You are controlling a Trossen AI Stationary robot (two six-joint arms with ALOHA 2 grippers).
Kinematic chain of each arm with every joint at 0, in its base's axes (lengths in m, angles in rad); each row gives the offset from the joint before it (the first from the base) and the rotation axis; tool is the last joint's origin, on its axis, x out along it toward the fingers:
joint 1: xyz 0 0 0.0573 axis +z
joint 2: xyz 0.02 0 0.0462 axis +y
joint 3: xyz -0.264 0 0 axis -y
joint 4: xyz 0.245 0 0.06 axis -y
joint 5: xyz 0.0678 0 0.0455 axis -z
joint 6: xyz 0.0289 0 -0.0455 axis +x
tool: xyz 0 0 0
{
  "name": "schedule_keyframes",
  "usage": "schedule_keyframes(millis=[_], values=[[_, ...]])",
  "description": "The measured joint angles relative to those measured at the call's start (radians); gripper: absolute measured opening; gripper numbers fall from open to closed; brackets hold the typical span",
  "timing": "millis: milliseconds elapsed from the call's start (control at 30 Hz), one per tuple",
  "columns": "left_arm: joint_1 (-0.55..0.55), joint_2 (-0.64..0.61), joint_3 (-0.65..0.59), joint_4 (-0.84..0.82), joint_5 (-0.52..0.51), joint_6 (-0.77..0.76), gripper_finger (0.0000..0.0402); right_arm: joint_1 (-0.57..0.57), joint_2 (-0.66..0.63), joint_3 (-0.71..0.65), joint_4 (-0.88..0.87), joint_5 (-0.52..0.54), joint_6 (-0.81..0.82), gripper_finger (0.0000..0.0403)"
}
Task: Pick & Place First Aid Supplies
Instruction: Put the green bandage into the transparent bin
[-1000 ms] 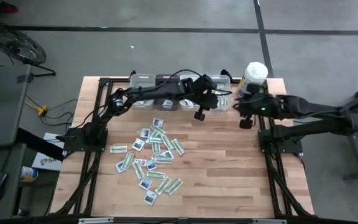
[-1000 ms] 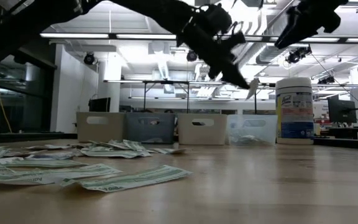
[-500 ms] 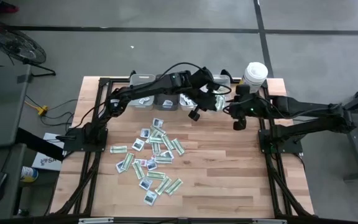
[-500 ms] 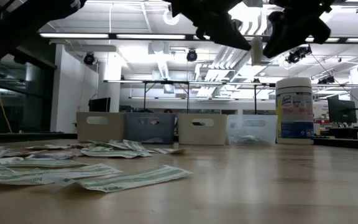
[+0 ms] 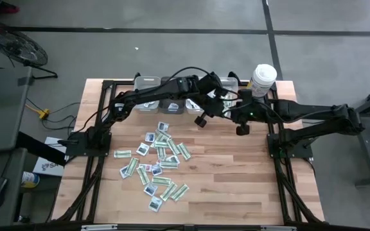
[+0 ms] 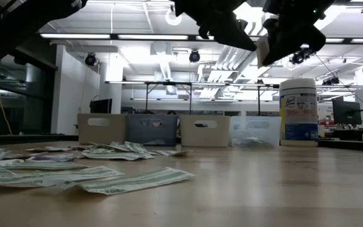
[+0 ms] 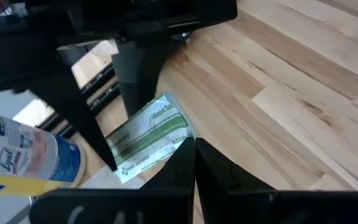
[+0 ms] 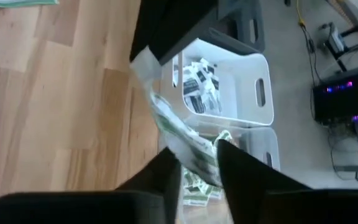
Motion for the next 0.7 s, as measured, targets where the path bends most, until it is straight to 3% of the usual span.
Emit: schedule_keyframes(millis=[100, 167, 333, 700], values=[[0.0, 0.0, 0.0, -0.008, -0.006, -0.009, 0.0, 0.0, -0.001, 0.0, -0.008, -0.012, 0.014, 0.003], [0.0, 0.0, 0.0, -0.009, -0.02, -0.019, 0.0001, 0.0, -0.006, 0.0, -0.014, -0.034, 0.016, 0.001], [0.001, 0.0, 0.0, -0.017, -0.038, -0.019, 0.0023, -0.019, -0.007, 0.0, -0.031, -0.062, 0.085, 0.0003], [0.025, -0.072, 0.0, -0.278, -0.243, -0.087, 0.0152, -0.141, 0.005, 0.0, -0.041, -0.063, 0.241, 0.0001]])
